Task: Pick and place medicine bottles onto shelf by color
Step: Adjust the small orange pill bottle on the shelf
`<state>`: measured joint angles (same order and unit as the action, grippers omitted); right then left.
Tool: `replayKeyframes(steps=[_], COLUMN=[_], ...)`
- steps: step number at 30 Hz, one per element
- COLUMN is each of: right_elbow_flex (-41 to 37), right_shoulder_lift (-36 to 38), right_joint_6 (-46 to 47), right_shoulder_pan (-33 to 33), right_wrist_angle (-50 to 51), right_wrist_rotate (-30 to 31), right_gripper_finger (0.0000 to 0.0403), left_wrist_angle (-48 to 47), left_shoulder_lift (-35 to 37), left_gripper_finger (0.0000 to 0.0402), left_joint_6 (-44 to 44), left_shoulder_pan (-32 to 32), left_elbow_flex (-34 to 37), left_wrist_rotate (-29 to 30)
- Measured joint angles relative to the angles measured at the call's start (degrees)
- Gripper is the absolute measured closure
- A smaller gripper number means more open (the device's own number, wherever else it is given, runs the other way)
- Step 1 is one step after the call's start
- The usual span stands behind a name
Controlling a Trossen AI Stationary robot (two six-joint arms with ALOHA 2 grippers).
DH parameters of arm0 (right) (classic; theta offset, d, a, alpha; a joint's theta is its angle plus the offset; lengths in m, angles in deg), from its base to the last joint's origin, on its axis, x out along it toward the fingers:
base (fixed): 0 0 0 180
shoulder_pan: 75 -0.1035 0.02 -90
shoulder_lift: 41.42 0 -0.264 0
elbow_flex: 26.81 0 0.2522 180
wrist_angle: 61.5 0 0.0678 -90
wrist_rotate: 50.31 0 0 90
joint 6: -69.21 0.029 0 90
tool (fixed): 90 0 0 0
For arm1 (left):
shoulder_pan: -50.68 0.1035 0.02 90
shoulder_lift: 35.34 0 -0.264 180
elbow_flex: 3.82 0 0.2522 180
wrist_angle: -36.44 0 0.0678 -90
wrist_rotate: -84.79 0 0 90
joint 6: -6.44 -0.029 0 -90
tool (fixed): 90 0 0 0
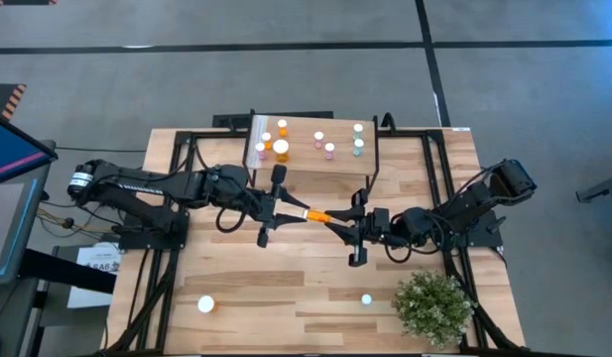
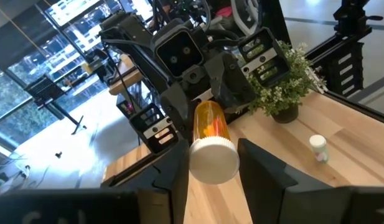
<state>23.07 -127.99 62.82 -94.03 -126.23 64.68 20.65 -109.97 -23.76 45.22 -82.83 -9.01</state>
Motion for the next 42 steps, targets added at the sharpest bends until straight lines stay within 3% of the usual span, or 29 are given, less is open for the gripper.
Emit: replayKeyframes(steps=[15, 34, 42], right_elbow_flex=[0.04, 0.07, 0.07], right_shoulder_lift=[0.02, 0.04, 0.04], right_joint_6=[3.4, 9.6, 9.92], right_shoulder_pan=[0.42, 3.1, 3.1], right_wrist_angle=[1.67, 8.98, 12.4], right_wrist_rotate=[0.99, 0.93, 0.95], right_gripper_finger=[0.0212, 0.0214, 0.0213], left_wrist_angle=[0.05, 0.58, -9.0], left_shoulder_lift=[0.15, 0.17, 0.17], left_gripper_finger=[0.0295, 0.0295, 0.0295], left_joint_6=[2.51, 2.17, 2.45], left_shoulder_pan=[-0.33, -0.39, -0.39], left_elbow_flex=[0.0, 0.0, -4.61], left_wrist_rotate=[-0.02, -0.41, 7.09])
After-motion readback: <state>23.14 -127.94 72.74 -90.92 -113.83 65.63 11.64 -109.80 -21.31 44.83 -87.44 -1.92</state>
